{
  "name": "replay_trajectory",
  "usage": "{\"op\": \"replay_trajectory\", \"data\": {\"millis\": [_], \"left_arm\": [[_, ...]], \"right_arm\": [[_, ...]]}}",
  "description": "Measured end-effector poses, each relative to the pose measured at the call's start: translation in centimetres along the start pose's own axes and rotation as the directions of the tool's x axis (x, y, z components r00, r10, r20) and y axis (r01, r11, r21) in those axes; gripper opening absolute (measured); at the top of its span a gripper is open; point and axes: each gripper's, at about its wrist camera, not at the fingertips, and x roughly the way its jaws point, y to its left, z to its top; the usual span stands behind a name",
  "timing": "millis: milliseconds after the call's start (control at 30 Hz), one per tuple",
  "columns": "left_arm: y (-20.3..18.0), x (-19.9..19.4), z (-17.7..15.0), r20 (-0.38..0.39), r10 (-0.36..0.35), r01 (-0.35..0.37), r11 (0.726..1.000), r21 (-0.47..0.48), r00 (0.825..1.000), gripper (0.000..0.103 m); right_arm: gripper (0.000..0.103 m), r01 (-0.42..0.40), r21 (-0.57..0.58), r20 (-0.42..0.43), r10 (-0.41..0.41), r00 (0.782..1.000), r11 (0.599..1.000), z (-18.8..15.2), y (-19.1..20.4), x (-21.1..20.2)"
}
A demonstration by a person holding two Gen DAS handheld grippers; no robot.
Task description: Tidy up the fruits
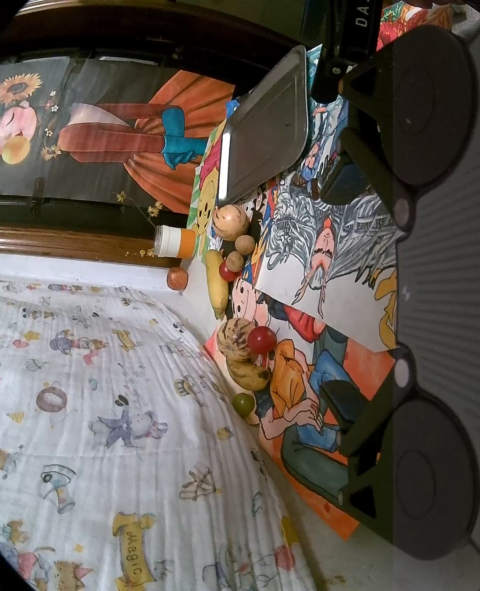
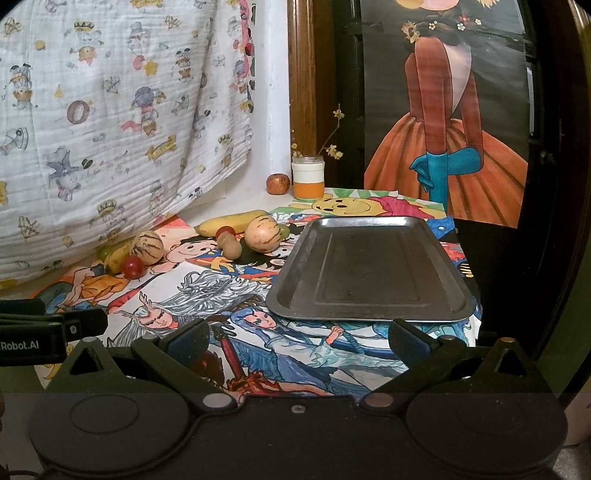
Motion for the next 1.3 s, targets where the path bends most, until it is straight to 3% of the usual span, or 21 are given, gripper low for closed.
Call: {"op": "replay_trajectory", "data": {"millis": [1000,1300], "left_arm": [[0.5,0.1,0.3,-0.024,-0.008,0.007,0.999,-0.033,1.000,0.103],[3.5,1.1,2.8,-0.039,0.049,-0.052,0.995,-0.082,0.998,0.103]], "right_arm": [[0.103,0.000,-0.005,-0.015,0.000,1.000,1.000,0.0,0.0,0.2],[0.103,-0.091,-0.174,-0.018,0.089,0.996,0.981,3.7,-0.7,0.2]]}}
